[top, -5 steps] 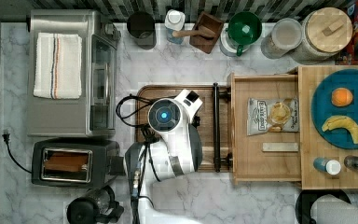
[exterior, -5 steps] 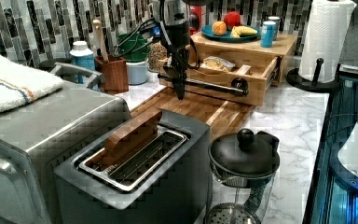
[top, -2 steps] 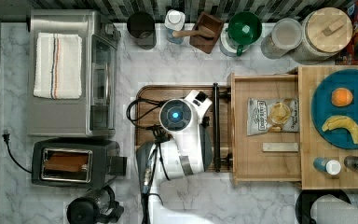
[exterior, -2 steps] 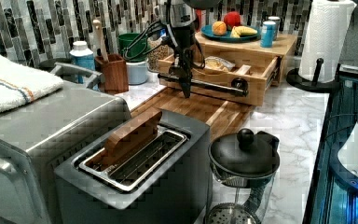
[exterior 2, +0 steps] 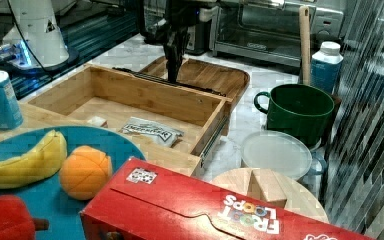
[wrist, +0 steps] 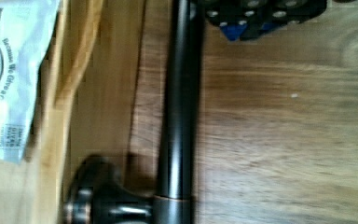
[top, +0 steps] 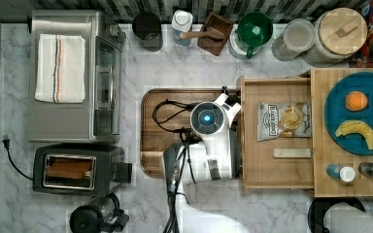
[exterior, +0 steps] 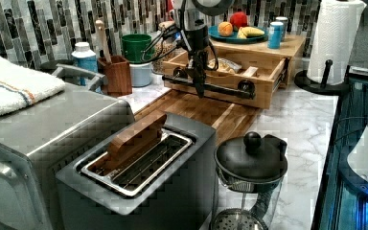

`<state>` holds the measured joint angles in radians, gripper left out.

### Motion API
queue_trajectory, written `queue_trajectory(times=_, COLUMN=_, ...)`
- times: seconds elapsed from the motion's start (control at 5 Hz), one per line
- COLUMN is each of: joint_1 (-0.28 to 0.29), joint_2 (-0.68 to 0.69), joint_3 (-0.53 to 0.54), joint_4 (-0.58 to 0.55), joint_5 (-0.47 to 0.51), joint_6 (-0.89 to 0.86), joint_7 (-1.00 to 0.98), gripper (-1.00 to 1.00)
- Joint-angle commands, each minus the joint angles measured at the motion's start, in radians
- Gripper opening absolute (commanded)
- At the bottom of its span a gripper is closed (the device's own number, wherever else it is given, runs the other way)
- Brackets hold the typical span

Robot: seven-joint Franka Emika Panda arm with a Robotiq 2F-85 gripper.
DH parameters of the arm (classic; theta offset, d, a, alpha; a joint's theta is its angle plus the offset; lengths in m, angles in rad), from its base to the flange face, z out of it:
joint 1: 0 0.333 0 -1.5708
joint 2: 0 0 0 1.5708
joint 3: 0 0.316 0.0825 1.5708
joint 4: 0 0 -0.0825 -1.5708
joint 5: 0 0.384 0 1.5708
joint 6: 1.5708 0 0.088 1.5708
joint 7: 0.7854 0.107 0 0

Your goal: Close the drawer.

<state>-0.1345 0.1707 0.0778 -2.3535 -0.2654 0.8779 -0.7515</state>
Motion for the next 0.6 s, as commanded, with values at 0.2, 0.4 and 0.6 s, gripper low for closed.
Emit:
queue_trajectory(times=0.2, joint_1=-0.086, joint_2=-0.014, joint_3=-0.030, joint_4=0.087, joint_5=0.035, joint_6=-0.005, joint_7=-0.213, gripper=-1.00)
queue_trajectory(times=0.4, joint_1=-0.016, joint_2=-0.035, joint_3=-0.173, joint_4=0.115, joint_5=0.061, joint_6=-0.033, joint_7=-0.294, gripper=-1.00)
queue_trajectory(times=0.6, joint_1=-0.089, joint_2=0.001, joint_3=-0.169, joint_4=0.128, joint_5=0.074, joint_6=0.024, joint_7=-0.359, gripper=-1.00)
